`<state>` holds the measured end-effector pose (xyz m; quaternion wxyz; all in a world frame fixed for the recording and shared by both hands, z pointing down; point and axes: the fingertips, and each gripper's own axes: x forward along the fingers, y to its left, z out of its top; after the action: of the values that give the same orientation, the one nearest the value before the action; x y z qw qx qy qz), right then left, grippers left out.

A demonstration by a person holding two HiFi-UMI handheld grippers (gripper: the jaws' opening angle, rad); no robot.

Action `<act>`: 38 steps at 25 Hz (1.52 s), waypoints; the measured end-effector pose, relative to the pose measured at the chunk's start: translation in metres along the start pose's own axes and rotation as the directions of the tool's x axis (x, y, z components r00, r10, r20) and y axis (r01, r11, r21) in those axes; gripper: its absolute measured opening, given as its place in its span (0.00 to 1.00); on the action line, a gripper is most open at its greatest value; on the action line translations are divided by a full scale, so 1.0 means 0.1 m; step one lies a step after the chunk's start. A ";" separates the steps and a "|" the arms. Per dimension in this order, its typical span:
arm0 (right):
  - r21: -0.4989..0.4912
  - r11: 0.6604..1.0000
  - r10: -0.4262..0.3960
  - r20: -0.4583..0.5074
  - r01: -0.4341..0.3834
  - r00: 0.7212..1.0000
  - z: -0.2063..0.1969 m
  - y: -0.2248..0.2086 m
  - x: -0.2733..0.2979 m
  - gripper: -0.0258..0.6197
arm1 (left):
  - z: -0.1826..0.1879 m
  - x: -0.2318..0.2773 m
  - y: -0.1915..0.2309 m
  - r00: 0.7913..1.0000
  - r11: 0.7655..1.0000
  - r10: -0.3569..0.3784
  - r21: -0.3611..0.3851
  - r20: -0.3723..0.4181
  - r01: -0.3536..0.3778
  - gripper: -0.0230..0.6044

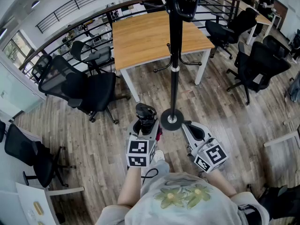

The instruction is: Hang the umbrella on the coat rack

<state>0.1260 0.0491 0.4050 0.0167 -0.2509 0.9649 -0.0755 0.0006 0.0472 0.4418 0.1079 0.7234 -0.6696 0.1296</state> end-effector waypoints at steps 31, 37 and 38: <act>-0.012 0.983 -0.182 -0.034 0.182 0.983 -0.12 -0.51 1.26 0.04 | 0.20 1.12 0.78 0.982 0.976 -0.184 0.115 -0.033 0.186 0.41; -0.026 0.974 -0.224 -0.037 0.223 0.974 -0.17 -0.50 1.30 0.04 | 0.16 1.28 0.88 0.975 0.967 -0.218 0.126 -0.052 0.223 0.41; -0.026 0.973 -0.231 -0.040 0.230 0.972 -0.18 -0.52 1.30 0.05 | 0.15 1.31 0.88 0.973 0.966 -0.222 0.125 -0.056 0.227 0.41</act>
<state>0.0364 -0.0561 0.4319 -0.0154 -0.3597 0.9301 -0.0721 -0.0776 -0.0878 0.4696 0.0881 0.7973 -0.5710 0.1748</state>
